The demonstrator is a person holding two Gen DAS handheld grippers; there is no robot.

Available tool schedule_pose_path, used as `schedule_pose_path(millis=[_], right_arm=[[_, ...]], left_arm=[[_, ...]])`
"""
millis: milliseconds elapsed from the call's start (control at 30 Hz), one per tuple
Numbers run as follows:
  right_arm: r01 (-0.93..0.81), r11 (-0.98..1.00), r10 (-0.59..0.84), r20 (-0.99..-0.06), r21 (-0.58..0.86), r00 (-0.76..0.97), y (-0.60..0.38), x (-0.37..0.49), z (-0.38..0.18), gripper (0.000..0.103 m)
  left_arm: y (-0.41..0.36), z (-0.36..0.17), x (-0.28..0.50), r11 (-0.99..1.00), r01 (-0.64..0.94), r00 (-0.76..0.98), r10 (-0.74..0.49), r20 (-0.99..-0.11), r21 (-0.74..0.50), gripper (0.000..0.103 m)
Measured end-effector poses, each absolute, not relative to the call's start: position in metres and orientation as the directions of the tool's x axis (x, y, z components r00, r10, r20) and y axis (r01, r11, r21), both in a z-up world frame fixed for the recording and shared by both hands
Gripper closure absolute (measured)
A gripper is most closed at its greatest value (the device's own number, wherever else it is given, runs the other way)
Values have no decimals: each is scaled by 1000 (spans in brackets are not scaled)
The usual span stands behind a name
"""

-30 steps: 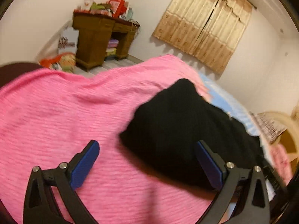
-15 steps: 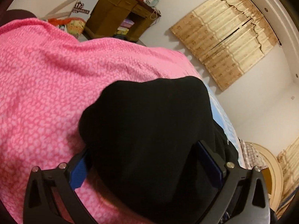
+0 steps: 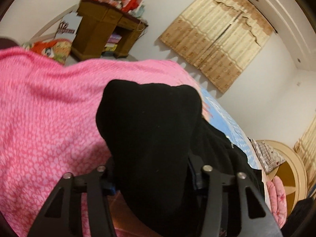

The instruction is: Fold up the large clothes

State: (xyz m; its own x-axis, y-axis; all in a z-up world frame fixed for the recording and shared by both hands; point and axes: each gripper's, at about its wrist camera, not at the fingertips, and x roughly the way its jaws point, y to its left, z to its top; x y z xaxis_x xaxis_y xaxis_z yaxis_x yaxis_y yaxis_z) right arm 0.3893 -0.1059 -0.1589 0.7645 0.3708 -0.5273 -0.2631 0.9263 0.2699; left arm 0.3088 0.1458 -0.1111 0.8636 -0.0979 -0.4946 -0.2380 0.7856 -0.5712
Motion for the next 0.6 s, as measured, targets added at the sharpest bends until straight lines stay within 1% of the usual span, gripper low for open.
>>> schedule_pose_path(millis=[33,67,133,167,233,300,367,500,600], right_arm=[[-261,926,375,-586,273,718,-104,399,-172,68],[-265,925,378,-616,271,691,-101,404,-181,68],[-304,930,366,-601,208,711,-95,400,-183,68],[-305,931,363,-611,201,704,-94,400,-182,68],[-312,920,391,-616,237,684,-99,401,-177,68],[-306,883,466,-577,356,671,-119,399,-170,68],[-269,848,502,-527,456,686,-148,392,-166,68],[-204,820,488,-469,534,736,-215,377,-155,68],[-154,815,458,-457,559,762,-268,365,-153,68]], left_arm=[[142,-104,308,802,-218,871,-98,-482,-556,57],[139,-99,308,816,-196,878,-101,-469,-544,61],[121,-78,308,876,-141,892,-89,-443,-460,63],[113,-70,307,899,-116,899,-86,-430,-423,64],[91,-49,306,943,-53,913,-88,-399,-329,66],[68,-34,305,969,10,922,-104,-373,-246,67],[46,-23,301,984,69,927,-125,-353,-167,69],[-5,-7,294,978,201,925,-205,-320,-49,72],[-49,-9,284,953,300,912,-272,-309,46,74]])
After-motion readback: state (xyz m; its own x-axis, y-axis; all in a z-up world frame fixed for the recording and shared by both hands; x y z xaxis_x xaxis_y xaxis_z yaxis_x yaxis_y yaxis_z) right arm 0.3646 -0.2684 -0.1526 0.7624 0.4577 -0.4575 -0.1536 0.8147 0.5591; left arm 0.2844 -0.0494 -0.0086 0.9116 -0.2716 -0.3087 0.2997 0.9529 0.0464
